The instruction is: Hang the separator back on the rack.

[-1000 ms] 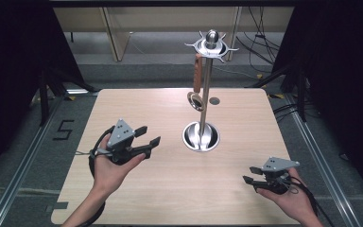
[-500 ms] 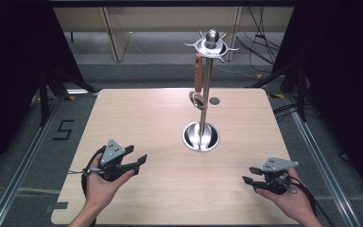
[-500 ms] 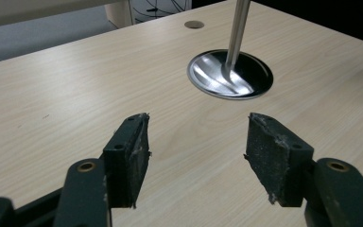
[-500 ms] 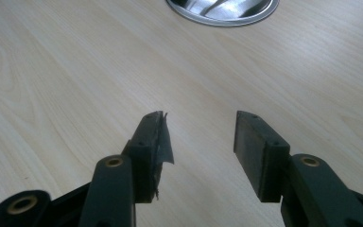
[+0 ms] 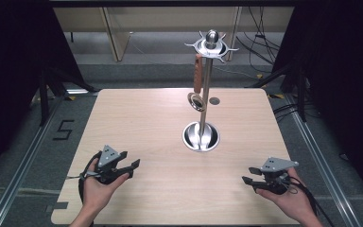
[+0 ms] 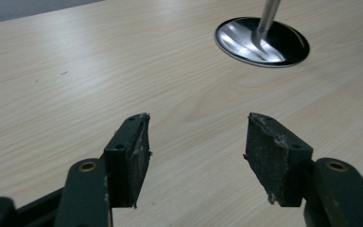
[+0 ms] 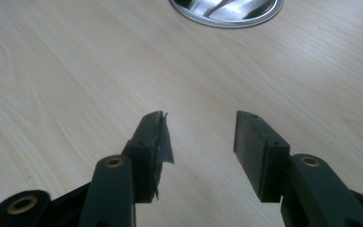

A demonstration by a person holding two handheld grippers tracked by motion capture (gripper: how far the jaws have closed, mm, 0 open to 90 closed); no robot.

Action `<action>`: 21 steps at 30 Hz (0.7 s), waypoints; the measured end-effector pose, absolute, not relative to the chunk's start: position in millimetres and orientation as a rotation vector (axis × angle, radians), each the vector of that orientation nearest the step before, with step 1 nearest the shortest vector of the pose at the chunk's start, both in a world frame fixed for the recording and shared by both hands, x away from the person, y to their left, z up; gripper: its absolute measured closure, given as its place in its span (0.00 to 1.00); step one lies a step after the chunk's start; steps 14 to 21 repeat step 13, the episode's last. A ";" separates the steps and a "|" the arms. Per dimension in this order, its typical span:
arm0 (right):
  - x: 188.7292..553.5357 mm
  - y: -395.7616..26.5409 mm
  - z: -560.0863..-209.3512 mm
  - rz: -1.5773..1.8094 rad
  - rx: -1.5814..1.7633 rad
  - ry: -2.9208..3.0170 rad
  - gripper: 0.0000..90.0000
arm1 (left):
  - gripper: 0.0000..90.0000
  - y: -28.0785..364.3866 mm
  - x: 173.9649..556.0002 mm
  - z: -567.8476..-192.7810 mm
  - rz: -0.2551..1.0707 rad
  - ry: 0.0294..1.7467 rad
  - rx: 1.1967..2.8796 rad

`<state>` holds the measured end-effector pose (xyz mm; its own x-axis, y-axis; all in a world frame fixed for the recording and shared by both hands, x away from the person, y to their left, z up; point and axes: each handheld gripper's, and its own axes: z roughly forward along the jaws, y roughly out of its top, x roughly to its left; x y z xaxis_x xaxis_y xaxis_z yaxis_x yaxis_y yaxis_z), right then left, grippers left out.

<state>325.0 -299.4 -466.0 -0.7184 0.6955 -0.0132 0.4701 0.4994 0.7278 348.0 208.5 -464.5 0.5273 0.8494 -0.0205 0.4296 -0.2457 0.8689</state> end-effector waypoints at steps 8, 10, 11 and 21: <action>324.0 -296.2 -465.5 1.042 1.007 2.459 0.60 | 0.45 229.0 350.5 -470.0 0.619 1.159 1.895; 325.9 -296.1 -466.6 1.041 0.999 2.456 0.60 | 0.45 228.2 350.8 -469.0 0.626 1.144 1.873; 324.6 -294.9 -466.8 1.046 1.030 2.456 0.60 | 0.45 227.8 350.5 -468.5 0.623 1.143 1.869; 327.2 -295.8 -468.5 1.044 0.990 2.446 0.60 | 0.45 227.8 349.5 -467.4 0.632 1.142 1.880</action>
